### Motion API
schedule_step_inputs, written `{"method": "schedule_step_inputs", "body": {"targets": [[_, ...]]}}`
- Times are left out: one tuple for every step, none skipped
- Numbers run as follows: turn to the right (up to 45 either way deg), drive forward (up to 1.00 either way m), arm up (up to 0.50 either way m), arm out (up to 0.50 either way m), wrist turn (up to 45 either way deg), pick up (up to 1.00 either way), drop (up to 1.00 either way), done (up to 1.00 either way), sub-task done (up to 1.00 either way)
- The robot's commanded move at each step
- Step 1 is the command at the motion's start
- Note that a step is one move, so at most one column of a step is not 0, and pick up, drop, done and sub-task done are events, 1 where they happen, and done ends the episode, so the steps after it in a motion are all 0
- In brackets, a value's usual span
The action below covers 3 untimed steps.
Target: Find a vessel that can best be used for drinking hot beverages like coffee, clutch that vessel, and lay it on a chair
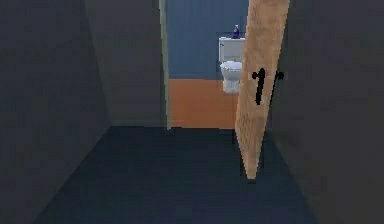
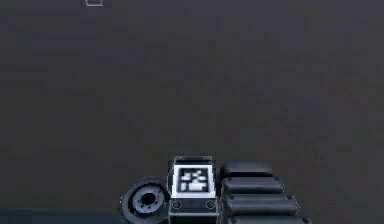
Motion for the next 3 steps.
{"method": "schedule_step_inputs", "body": {"targets": [[0.0,1.00,0.00,0.00,0.0,0.00,0.00,0.00,0.00],[0.0,1.00,0.00,0.00,0.0,0.00,0.00,0.00,0.00],[0.0,0.55,0.00,0.00,0.0,0.00,0.00,0.00,0.00]]}}
